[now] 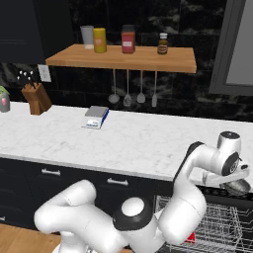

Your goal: Pick up the cup and bowl from the counter, place them in the dishwasher, and close the dishwasher door.

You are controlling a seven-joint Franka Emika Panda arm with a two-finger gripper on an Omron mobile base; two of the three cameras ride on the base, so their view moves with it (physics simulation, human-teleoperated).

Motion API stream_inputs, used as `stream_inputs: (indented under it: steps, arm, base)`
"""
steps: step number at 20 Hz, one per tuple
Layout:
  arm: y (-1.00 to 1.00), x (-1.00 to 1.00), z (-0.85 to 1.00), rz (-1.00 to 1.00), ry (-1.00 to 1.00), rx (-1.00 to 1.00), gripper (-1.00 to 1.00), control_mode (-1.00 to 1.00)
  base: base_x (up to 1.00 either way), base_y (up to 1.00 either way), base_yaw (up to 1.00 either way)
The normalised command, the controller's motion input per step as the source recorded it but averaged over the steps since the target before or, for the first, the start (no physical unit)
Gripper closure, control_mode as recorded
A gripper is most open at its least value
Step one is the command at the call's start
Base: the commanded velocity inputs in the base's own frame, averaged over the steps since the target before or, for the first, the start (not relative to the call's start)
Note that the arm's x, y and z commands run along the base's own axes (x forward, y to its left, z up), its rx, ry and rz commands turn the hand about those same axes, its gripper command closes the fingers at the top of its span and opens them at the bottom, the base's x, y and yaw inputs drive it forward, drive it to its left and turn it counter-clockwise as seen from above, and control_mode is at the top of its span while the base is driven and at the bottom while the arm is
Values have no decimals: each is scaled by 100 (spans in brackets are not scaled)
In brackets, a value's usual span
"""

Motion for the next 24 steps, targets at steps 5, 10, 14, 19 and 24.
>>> stream_inputs:
  steps: [5,10,14,19,24]
  arm:
    - [0,-88,-28,0,6,42,100,-100]
    - [1,-16,-44,0,7,34,100,-100]
    - [4,25,-65,-4,3,21,100,-100]
    - [0,39,-66,-12,4,17,100,-100]
    - [-4,35,-73,-15,2,7,100,-100]
  base:
    - [0,0,0]
    - [0,0,0]
    - [0,0,0]
    - [0,0,0]
    - [0,0,0]
